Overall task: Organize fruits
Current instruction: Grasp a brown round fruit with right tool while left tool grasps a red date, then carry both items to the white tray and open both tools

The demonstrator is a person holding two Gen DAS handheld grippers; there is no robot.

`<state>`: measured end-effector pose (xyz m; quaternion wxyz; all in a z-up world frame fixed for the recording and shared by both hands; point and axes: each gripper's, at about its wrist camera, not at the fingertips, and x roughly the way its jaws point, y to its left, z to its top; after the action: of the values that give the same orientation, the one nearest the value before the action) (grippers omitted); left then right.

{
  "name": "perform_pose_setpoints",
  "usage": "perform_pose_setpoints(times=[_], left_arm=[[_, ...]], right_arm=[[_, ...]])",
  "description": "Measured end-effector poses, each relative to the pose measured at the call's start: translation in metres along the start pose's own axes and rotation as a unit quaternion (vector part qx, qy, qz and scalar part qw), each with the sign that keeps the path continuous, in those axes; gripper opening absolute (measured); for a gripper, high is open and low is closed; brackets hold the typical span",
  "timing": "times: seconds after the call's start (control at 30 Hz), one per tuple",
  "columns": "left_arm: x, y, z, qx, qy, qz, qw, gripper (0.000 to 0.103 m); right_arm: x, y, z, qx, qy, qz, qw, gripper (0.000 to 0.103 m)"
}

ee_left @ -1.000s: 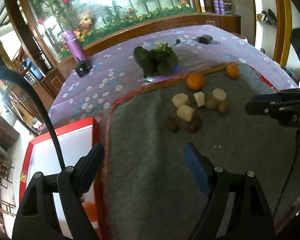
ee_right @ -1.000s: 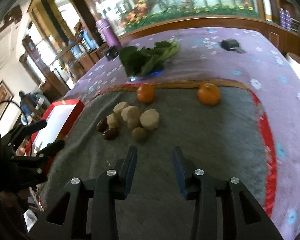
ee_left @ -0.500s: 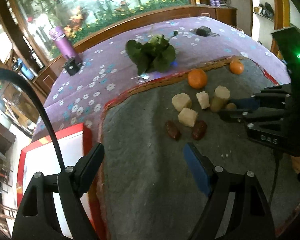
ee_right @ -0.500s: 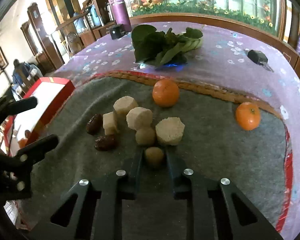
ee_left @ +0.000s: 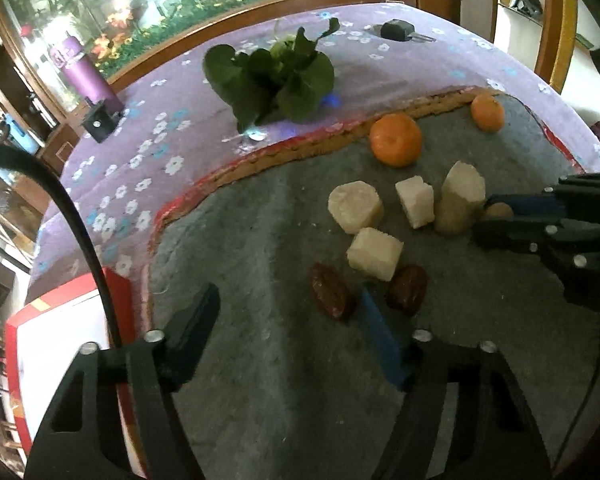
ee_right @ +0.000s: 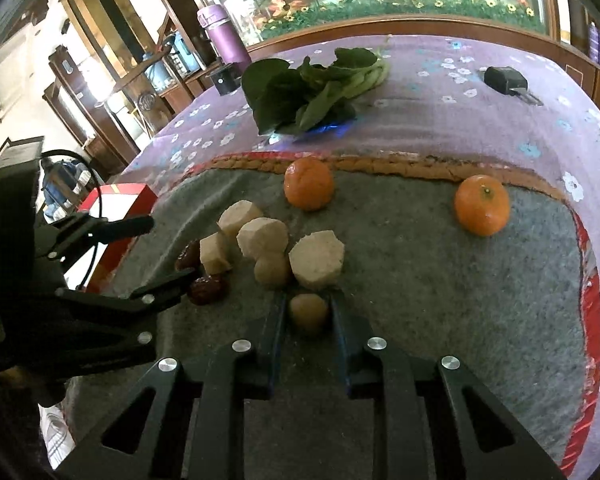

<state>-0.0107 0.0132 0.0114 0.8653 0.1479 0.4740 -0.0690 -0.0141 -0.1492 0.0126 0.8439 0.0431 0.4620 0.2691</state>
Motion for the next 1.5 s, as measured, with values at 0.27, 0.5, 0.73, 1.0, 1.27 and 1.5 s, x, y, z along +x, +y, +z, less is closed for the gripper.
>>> perform_pose_setpoints(times=[0.27, 0.5, 0.73, 1.0, 1.27, 1.5], left_arm=[[-0.001, -0.008, 0.0, 0.021, -0.015, -0.015, 0.9996, 0.027], [-0.005, 0.004, -0.009, 0.008, -0.021, -0.021, 0.9995, 0.013], [-0.01, 0.014, -0.02, -0.011, -0.026, -0.046, 0.9985, 0.013], [-0.021, 0.012, -0.027, -0.006, -0.034, -0.065, 0.9973, 0.013], [-0.05, 0.009, -0.039, -0.01, -0.063, -0.075, 0.9951, 0.013], [-0.093, 0.036, -0.069, -0.05, -0.092, -0.029, 0.9941, 0.014]], right_arm=[[0.0, 0.0, 0.0, 0.002, 0.0, 0.003, 1.0, 0.022], [-0.002, -0.002, -0.001, 0.003, -0.001, 0.007, 1.0, 0.022], [-0.002, -0.005, -0.001, 0.015, -0.002, 0.015, 1.0, 0.022], [-0.001, -0.005, -0.001, 0.013, -0.002, 0.017, 1.0, 0.022], [-0.005, -0.004, -0.003, 0.018, -0.002, 0.027, 0.999, 0.022], [-0.015, 0.04, -0.006, -0.016, -0.011, 0.058, 0.998, 0.022]])
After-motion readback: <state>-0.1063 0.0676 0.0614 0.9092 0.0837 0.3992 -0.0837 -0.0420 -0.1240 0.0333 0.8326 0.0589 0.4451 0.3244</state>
